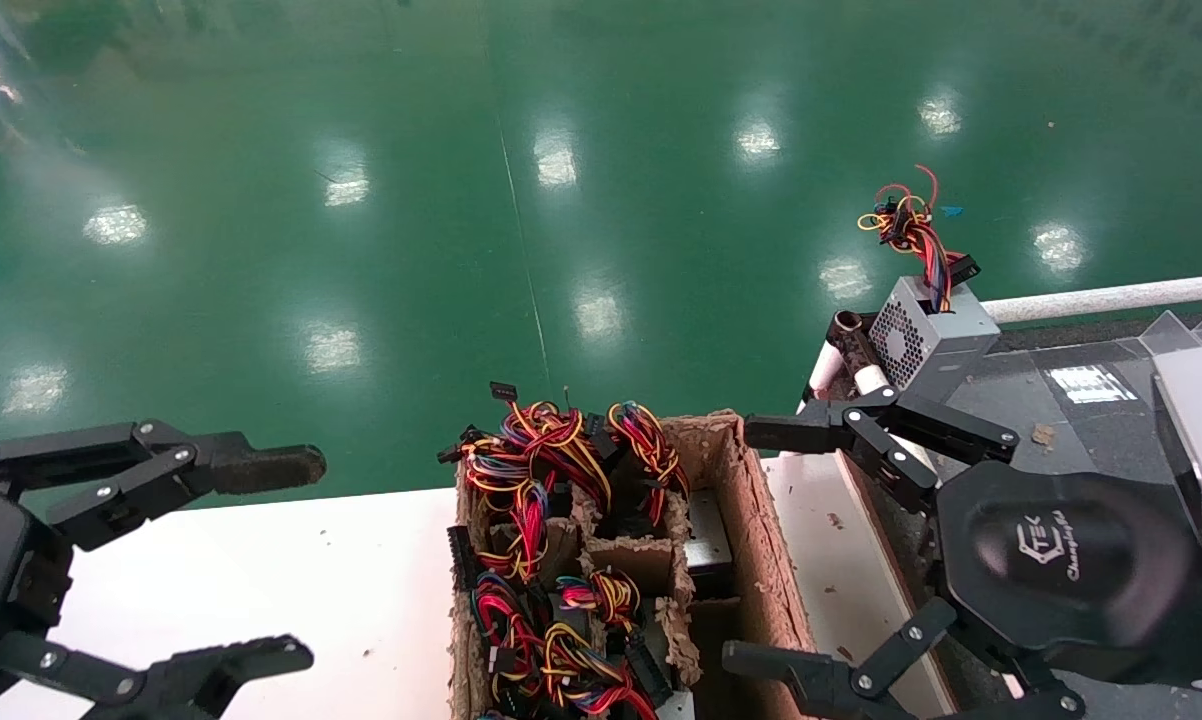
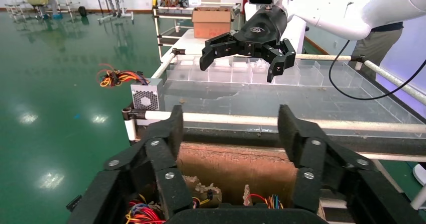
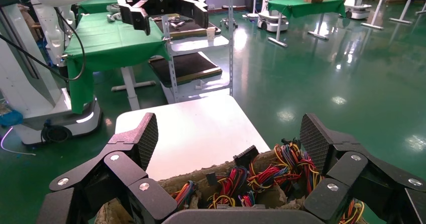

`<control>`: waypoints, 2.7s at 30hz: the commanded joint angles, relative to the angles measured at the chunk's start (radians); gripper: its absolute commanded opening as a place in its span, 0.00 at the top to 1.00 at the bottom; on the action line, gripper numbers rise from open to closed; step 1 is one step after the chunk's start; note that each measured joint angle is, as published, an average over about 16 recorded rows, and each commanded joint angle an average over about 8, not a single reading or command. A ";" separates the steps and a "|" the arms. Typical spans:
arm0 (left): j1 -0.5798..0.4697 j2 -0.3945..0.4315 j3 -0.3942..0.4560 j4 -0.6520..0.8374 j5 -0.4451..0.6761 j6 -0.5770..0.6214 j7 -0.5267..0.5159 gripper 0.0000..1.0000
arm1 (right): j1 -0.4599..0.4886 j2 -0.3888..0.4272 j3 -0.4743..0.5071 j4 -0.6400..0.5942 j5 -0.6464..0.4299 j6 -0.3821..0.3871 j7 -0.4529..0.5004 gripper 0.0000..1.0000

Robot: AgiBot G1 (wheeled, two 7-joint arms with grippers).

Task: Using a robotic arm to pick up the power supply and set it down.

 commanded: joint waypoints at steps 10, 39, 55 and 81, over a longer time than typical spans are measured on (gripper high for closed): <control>0.000 0.000 0.000 0.000 0.000 0.000 0.000 1.00 | 0.000 0.000 0.000 0.000 0.000 0.000 0.000 0.00; 0.000 0.000 0.000 0.000 0.000 0.000 0.000 0.00 | 0.000 0.000 0.000 0.000 0.000 0.000 0.000 0.00; -0.003 0.001 0.002 0.004 0.000 0.002 0.001 0.00 | 0.029 -0.033 -0.040 -0.007 -0.097 0.068 0.020 0.00; -0.005 -0.001 0.007 0.005 -0.002 0.002 0.003 0.00 | 0.218 -0.351 -0.255 -0.258 -0.566 0.386 0.117 0.88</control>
